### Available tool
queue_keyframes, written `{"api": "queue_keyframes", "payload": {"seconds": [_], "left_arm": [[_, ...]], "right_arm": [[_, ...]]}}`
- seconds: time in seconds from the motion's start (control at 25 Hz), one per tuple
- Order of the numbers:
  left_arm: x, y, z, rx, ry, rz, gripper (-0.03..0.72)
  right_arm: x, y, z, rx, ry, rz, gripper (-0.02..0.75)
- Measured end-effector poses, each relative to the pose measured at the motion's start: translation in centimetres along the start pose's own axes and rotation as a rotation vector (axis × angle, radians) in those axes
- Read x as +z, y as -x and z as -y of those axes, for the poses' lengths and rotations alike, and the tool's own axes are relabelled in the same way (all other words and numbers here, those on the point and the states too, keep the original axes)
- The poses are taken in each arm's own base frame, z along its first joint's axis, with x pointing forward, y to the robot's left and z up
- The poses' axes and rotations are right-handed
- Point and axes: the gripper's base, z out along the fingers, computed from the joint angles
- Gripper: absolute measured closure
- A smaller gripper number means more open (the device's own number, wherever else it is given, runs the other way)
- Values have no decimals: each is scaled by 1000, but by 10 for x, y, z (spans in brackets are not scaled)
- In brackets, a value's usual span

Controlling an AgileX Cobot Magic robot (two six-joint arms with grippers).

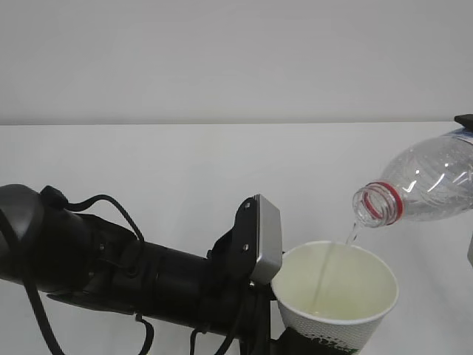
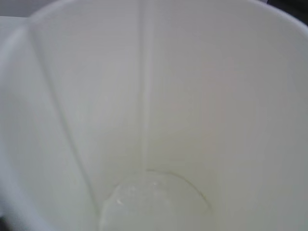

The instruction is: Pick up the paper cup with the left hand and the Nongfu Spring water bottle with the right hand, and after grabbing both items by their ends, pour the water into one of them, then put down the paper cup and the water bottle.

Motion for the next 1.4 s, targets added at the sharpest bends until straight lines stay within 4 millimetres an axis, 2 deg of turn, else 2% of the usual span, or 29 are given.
{"api": "queue_keyframes", "payload": {"seconds": [1.4], "left_arm": [[0,0,0,0,0,0,185]], "right_arm": [[0,1,3,-20,-29,12,302]]}}
